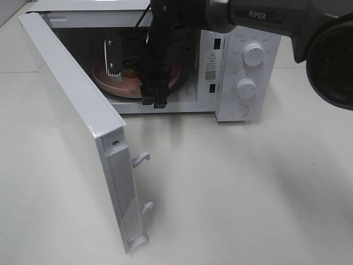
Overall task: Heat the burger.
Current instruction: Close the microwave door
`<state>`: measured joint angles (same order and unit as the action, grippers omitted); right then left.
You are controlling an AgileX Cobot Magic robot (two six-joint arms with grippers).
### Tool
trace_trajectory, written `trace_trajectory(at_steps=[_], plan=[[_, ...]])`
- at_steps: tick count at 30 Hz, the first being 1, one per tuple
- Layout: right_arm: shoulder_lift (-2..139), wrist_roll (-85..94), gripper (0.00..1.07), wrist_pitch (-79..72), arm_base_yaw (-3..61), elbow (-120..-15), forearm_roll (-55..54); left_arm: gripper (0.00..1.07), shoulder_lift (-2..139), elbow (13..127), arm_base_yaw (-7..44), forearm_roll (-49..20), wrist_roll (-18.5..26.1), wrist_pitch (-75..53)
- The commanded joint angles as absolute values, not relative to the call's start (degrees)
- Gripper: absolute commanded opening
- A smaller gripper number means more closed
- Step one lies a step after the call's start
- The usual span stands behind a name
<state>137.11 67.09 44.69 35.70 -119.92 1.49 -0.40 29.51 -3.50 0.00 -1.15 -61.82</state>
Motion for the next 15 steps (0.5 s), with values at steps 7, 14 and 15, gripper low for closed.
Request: trace_trajectory(at_steps=[7,14,15], plan=[[136.13,63.14,0.77,47.61,35.81,-120.15,0.69,1.0,-1.09,29.56,-3.09,-0.4,-1.15,-61.31],[135.73,62.45,0.76,49.5,35.81,-120.15,0.52,1.0,-1.09,29.56,-3.09,-0.4,-1.15,-61.31],[135.73,62.34,0.76,50.25,35.81,-120.15,0.63,1.0,-1.09,29.56,-3.09,-0.4,-1.15,-61.31]])
